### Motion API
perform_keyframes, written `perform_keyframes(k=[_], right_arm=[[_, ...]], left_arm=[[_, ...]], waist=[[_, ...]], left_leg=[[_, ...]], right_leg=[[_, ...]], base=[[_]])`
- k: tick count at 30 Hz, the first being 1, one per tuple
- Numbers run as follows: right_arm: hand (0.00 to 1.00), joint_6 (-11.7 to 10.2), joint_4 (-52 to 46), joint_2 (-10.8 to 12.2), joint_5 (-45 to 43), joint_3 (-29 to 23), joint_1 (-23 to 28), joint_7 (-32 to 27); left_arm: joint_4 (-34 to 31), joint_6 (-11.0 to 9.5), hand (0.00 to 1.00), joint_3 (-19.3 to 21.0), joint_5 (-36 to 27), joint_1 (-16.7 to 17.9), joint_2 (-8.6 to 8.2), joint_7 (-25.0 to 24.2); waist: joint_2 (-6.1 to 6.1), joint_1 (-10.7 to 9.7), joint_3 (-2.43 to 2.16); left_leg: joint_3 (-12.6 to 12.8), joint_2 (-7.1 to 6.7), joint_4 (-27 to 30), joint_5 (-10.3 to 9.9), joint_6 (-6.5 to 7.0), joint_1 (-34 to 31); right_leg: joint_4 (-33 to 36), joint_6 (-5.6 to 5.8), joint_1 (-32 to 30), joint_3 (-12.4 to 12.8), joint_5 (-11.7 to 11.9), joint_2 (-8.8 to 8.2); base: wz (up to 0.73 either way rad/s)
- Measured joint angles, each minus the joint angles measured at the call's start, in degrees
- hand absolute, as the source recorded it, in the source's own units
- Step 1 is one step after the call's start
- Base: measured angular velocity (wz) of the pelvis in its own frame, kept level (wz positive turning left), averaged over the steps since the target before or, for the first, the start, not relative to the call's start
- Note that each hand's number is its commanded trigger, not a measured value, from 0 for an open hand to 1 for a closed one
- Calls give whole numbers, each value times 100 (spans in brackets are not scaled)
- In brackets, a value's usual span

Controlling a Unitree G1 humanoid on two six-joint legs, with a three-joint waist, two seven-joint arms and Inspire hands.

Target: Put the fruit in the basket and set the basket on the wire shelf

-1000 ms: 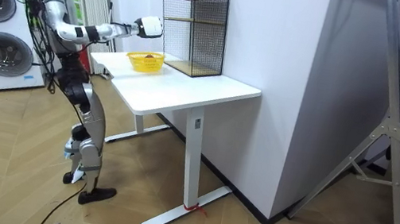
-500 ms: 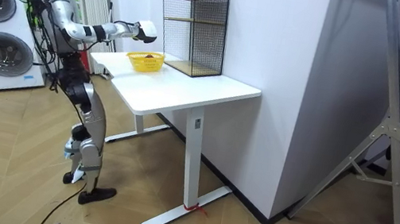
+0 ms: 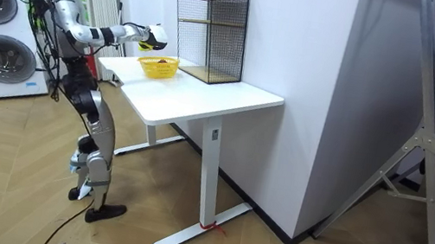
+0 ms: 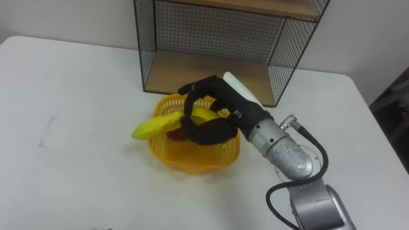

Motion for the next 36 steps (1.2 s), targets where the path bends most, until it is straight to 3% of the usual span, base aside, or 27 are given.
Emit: perform_keyframes(k=[14,27,36], right_arm=[[0,-1,-2,2,-198,1,30,-20],[0,-2,-21,6,-371,1,34,-72],[0,-2,-2,4,-367,1,38,-141]], left_arm=[[48,-1,0,-127,-7,15,17,0],[47,-1,0,-138,-10,18,21,0],[46,-1,0,-352,-10,18,59,-1]], waist=[[-5,-17,2],[35,-28,-24],[28,-53,-25]], left_leg=[[-46,1,42,-1,-1,-8],[-53,1,62,0,-1,2],[-123,0,69,-1,-2,19]], right_leg=[[3,-12,23,-26,8,0],[3,-13,46,-36,9,-5],[-11,-13,104,-110,10,-14]], base=[[0],[0],[4]])
